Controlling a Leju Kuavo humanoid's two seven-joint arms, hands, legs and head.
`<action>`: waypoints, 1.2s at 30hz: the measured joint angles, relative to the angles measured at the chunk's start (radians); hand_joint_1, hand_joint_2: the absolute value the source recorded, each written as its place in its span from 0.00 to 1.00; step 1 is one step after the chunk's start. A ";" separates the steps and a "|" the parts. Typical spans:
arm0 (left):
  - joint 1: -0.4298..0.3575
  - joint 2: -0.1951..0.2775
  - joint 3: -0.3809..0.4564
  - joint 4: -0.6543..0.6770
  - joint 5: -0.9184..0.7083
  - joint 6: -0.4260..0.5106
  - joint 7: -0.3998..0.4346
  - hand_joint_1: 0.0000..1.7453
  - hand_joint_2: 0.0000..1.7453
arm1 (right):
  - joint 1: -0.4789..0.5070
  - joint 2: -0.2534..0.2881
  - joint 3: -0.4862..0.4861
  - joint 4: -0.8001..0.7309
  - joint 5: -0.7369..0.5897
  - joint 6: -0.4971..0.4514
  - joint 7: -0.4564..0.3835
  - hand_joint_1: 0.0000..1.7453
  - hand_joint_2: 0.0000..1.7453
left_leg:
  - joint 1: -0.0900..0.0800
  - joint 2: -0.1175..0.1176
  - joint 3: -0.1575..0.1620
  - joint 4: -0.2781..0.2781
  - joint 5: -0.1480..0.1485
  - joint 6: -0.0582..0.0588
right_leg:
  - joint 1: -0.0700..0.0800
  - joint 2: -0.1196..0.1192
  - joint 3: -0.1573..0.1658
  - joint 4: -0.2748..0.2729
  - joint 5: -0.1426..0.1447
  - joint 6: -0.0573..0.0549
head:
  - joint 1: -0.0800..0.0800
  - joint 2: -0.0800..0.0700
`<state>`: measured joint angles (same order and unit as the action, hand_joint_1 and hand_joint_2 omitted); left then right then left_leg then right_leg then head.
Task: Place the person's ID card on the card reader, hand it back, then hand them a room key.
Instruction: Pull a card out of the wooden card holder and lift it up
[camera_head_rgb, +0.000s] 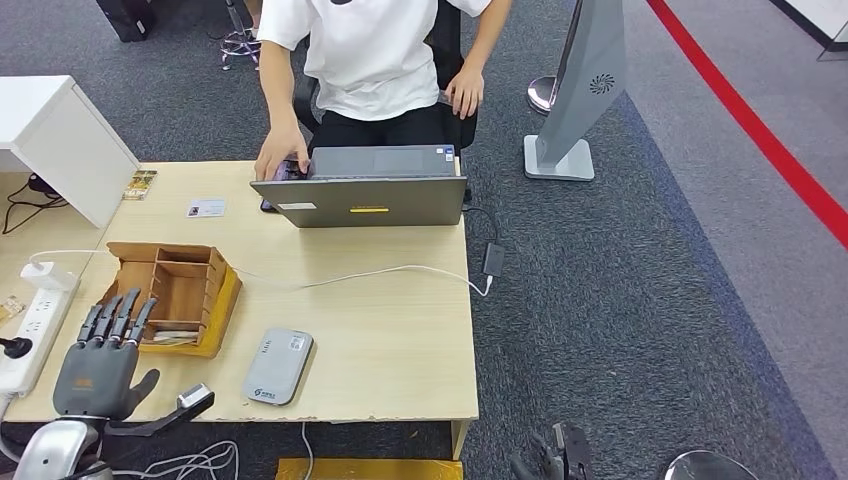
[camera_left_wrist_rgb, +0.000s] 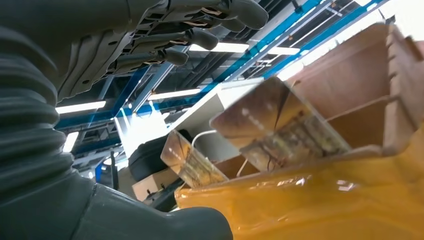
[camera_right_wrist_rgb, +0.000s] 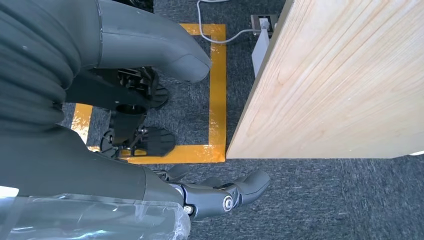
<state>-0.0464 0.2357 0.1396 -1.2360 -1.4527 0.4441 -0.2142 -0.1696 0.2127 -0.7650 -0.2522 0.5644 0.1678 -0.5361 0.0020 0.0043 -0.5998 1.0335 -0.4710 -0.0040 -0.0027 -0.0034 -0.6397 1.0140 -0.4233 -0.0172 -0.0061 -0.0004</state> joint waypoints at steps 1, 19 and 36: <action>-0.008 -0.001 0.006 0.018 0.000 0.003 -0.001 0.00 1.00 | 0.000 0.000 0.001 0.000 0.002 0.001 0.000 0.00 1.00 | 0.000 0.000 0.000 0.000 0.000 0.000 | 0.000 0.000 0.000 0.000 0.000 0.000 | 0.000 0.000; -0.064 -0.034 0.023 0.166 -0.065 0.096 0.004 0.00 1.00 | -0.004 0.004 0.003 0.000 0.006 0.009 0.003 0.00 1.00 | 0.000 0.000 0.000 0.000 0.000 0.000 | 0.000 0.000 0.000 0.000 0.000 0.000 | 0.000 0.000; -0.063 -0.074 0.023 0.121 -0.095 0.101 0.001 0.50 1.00 | -0.004 0.006 0.003 0.000 0.004 0.008 0.000 0.00 1.00 | 0.000 0.000 0.000 0.000 0.000 0.000 | 0.000 0.000 0.000 0.000 0.000 0.000 | 0.000 0.000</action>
<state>-0.1090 0.1619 0.1625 -1.1151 -1.5472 0.5451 -0.2129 -0.1738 0.2191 -0.7618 -0.2522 0.5683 0.1755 -0.5365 0.0019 0.0044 -0.5997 1.0336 -0.4708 -0.0041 -0.0027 -0.0033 -0.6398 1.0140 -0.4232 -0.0172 -0.0060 -0.0004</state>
